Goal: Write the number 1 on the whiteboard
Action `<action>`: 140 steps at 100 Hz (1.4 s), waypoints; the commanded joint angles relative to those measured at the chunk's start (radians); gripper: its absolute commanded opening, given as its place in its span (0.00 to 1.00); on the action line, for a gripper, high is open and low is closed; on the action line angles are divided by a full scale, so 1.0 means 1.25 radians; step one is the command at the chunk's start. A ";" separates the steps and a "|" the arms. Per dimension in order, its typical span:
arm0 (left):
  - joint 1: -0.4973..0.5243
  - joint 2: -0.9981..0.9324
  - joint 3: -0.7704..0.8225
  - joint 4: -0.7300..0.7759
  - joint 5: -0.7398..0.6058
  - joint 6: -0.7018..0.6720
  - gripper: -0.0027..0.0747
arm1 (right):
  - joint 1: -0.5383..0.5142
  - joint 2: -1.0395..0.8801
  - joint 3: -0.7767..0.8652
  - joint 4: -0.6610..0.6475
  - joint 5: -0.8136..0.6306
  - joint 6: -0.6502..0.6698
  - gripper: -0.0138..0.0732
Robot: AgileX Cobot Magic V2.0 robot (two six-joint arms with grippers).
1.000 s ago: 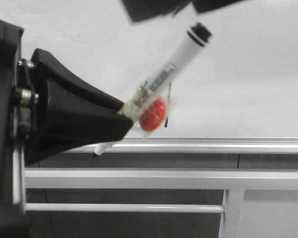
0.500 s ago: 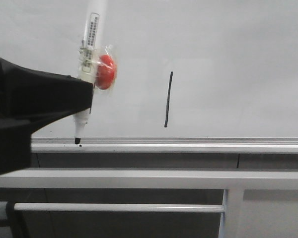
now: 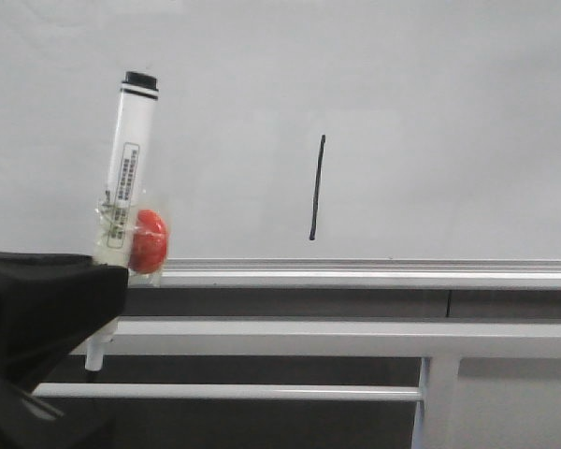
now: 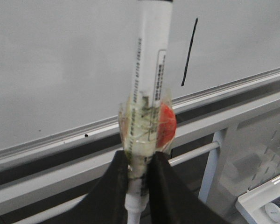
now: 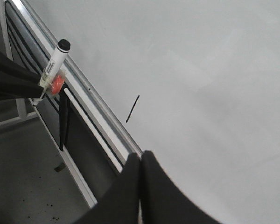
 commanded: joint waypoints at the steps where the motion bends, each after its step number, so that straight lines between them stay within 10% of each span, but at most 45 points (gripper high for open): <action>1: -0.010 -0.005 -0.026 -0.013 -0.201 0.003 0.01 | -0.007 0.002 -0.028 -0.013 -0.053 -0.004 0.09; 140: 0.277 0.050 -0.067 0.178 -0.191 -0.195 0.01 | -0.007 0.031 -0.028 -0.048 -0.038 -0.004 0.09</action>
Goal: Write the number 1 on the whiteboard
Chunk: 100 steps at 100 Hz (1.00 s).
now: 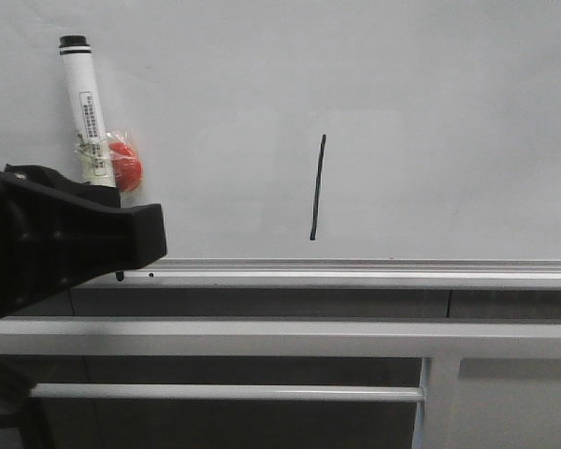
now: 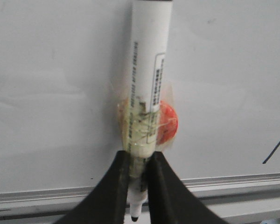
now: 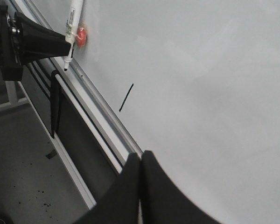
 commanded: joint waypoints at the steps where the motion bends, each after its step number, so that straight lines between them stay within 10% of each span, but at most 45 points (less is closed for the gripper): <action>1: 0.005 -0.012 -0.017 0.033 -0.188 -0.011 0.01 | -0.007 0.008 -0.028 -0.015 -0.053 -0.005 0.09; 54: 0.005 -0.011 -0.017 0.055 -0.188 -0.011 0.02 | -0.007 0.008 -0.028 -0.016 -0.053 -0.005 0.09; 81: 0.005 -0.011 -0.017 0.050 -0.194 -0.011 0.34 | -0.007 0.008 -0.028 -0.025 -0.053 -0.005 0.09; 100: 0.005 -0.011 -0.017 0.032 -0.194 -0.011 0.36 | -0.007 0.008 -0.028 -0.030 -0.053 -0.005 0.09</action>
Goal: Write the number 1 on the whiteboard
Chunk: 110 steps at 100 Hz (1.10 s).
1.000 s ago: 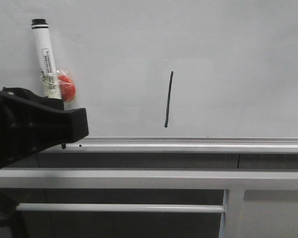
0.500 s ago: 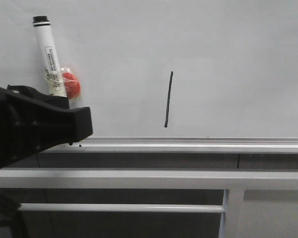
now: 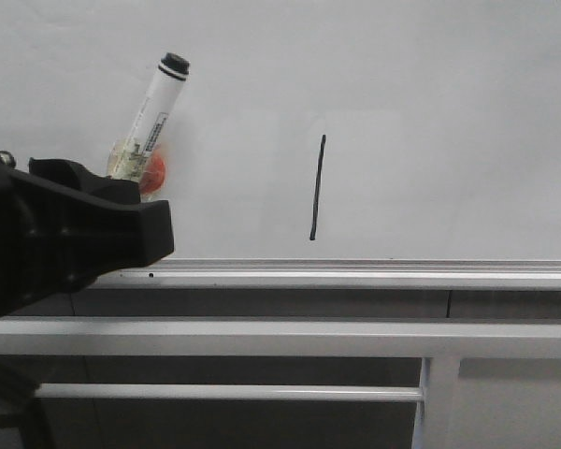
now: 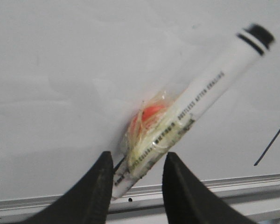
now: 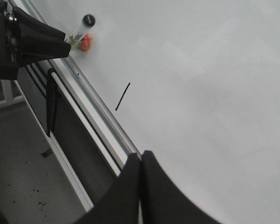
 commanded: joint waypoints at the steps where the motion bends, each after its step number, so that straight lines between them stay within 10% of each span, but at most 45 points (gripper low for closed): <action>1: 0.002 -0.013 -0.017 0.010 -0.193 -0.007 0.36 | -0.007 0.008 -0.028 -0.017 -0.053 -0.004 0.09; 57: -0.110 -0.055 -0.012 -0.104 -0.197 0.084 0.35 | -0.007 0.008 -0.028 -0.040 -0.053 -0.004 0.09; 77: -0.157 -0.130 -0.012 -0.135 -0.197 0.187 0.00 | -0.007 0.008 -0.028 -0.040 -0.053 -0.004 0.09; 110: -0.311 -0.209 -0.012 -0.171 -0.187 0.460 0.01 | -0.007 -0.065 -0.026 -0.052 -0.094 -0.002 0.09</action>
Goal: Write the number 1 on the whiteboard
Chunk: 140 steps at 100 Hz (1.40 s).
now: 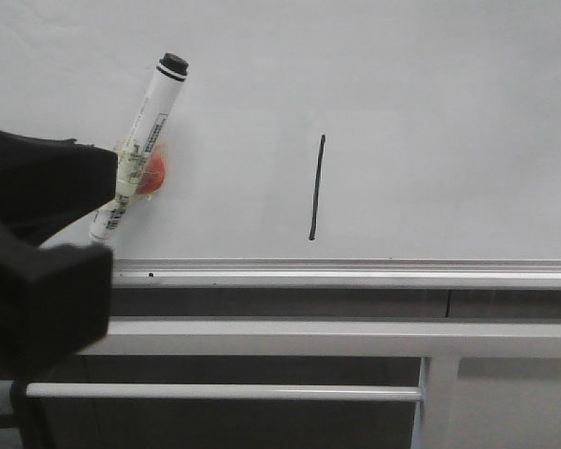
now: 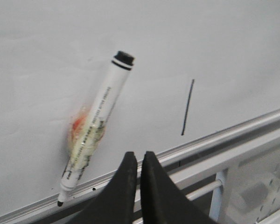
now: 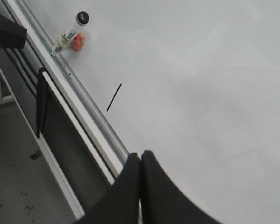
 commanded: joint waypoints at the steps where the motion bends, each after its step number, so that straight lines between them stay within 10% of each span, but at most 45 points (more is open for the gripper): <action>1: -0.048 -0.025 -0.012 0.001 -0.173 0.058 0.01 | -0.007 -0.044 -0.026 -0.018 -0.086 -0.002 0.09; 50: -0.101 -0.028 -0.012 0.035 -0.172 0.183 0.01 | -0.007 -0.401 0.206 0.002 0.014 0.040 0.09; 140: -0.103 -0.065 -0.014 0.074 -0.183 0.188 0.01 | -0.007 -0.410 0.308 -0.022 0.015 0.029 0.09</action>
